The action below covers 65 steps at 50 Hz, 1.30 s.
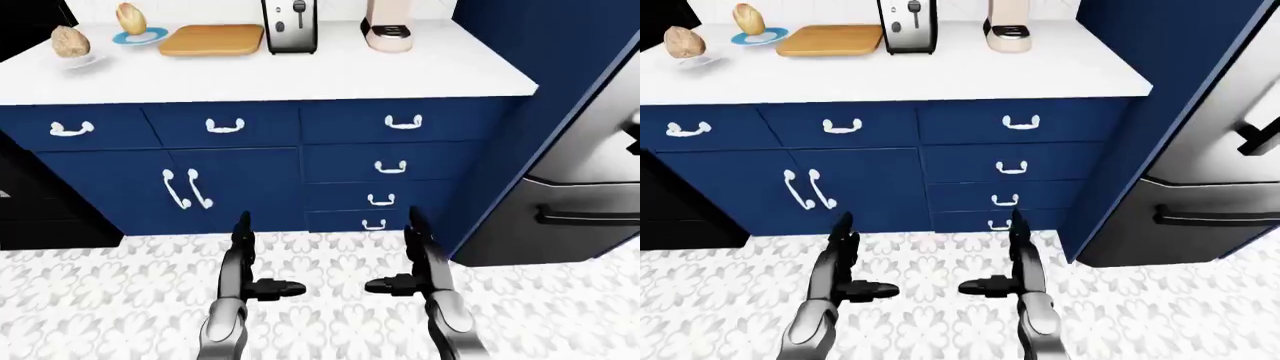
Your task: Place all breads on the cutting board.
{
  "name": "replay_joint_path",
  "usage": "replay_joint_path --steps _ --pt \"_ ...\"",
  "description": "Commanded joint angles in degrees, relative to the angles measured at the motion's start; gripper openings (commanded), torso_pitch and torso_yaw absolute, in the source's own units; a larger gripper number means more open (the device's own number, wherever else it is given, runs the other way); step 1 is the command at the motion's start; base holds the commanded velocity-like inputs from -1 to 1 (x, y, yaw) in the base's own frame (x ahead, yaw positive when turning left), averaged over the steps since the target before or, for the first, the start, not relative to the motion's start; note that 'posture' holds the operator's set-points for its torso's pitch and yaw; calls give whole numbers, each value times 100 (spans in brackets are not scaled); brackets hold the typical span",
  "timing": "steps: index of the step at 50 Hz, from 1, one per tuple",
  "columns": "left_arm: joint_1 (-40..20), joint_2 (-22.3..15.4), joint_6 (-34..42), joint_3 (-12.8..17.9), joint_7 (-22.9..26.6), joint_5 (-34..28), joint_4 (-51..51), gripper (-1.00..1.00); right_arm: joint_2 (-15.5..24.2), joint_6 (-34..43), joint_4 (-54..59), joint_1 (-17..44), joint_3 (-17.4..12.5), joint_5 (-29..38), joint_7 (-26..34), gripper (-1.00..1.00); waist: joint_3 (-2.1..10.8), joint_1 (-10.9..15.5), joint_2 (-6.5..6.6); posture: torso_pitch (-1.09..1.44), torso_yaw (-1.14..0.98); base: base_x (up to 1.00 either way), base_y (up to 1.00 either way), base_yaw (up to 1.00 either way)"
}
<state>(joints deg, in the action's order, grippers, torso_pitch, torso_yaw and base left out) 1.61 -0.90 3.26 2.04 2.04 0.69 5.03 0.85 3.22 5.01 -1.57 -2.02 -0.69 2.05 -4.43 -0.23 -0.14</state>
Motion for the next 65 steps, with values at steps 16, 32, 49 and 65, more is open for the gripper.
replay_joint_path --steps 16,32,49,65 --pt "-139 8 -184 21 5 170 -656 100 42 -317 -511 145 -27 60 7 100 464 42 -28 0 0 0 0 0" --pt "-1111 -186 1285 240 -239 488 -1241 100 239 1971 -2356 687 -357 73 -43 100 528 58 -40 0 0 0 0 0" --pt "-3677 -1057 4107 809 -697 1162 -1937 100 901 5656 -3706 3378 -716 -405 -347 100 463 58 -16 0 0 0 0 0" --pt "-5482 -2037 5505 1152 -1181 1896 -1668 100 1715 6850 -2618 6077 -896 -918 -677 100 451 39 50 0 0 0 0 0"
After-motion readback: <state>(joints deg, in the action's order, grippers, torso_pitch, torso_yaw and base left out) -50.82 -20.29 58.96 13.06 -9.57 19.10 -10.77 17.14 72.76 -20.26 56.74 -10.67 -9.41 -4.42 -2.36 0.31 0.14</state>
